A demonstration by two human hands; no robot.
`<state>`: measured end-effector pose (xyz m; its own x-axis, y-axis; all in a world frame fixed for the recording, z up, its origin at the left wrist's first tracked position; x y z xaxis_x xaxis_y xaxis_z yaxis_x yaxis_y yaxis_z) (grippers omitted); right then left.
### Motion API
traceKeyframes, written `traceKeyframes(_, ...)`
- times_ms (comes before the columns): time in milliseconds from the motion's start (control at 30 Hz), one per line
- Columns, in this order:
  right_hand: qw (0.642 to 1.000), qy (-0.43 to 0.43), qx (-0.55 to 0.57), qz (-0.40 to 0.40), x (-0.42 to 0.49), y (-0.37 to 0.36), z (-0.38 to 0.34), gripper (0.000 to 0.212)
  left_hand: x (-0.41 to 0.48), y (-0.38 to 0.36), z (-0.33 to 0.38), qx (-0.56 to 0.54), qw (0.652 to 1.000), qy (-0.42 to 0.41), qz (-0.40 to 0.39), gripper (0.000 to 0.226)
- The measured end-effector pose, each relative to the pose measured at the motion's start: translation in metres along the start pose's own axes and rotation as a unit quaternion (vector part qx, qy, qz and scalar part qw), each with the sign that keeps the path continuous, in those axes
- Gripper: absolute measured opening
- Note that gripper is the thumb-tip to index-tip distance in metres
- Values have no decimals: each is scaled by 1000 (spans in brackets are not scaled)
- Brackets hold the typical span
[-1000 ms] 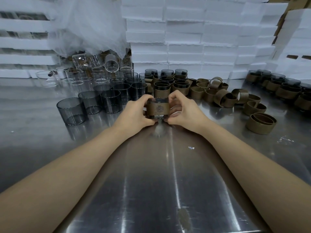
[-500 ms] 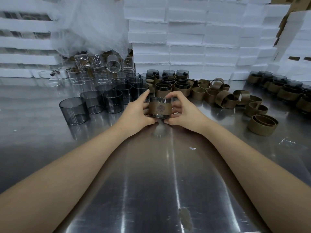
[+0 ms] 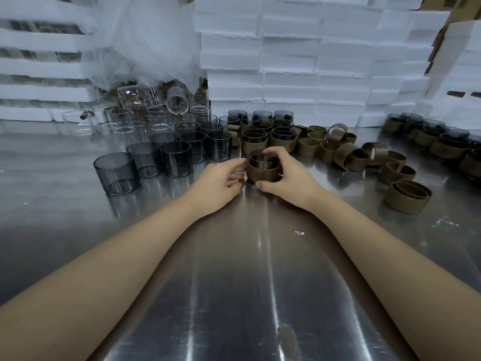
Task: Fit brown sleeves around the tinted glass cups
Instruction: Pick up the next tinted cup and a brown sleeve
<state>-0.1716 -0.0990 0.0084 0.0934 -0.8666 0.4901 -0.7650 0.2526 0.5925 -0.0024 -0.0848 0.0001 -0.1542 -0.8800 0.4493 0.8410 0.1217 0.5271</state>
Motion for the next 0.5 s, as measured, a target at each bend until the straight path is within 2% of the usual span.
traceKeyframes(67, 999, -2, -28, 26, 1, 3, 2, 75, 0, 3, 2, 32, 999, -9, 21, 52)
traceKeyframes(100, 997, 15, -49, 54, 1, 5, 0, 73, 1, 6, 3, 55, 998, -17, 41, 49)
traceKeyframes(200, 976, 119, -70, 167, 1, 16, -16, 44, 1, 11, 5, 119, 989, -30, 87, 43)
traceKeyframes(233, 974, 135, -52, 176, 0, 18, -21, 35, 1, 12, 6, 135, 986, -32, 93, 42)
traceKeyframes(333, 986, 138, -53, 83, -4, 6, -29, 23, 0, 17, 10, 206, 965, -74, 143, 39)
traceKeyframes(400, 982, 140, -127, 27, -7, -6, -25, 28, 1, 23, 14, 264, 934, -113, 212, 36)
traceKeyframes(500, 981, 96, -169, 14, -3, -7, -12, 40, 0, 28, 13, 301, 915, -89, 252, 52)
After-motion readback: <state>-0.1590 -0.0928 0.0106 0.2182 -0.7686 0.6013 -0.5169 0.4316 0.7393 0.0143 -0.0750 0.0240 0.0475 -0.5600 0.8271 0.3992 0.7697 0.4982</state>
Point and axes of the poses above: each hand's wrist, its own x-axis towards the middle knuckle, its own y-axis out of the back of the hand, z = x × y, the point moved 4 cm from there along x, towards the middle knuckle, and after that the axes turned 12 degrees about z, right-handed, at the moved point
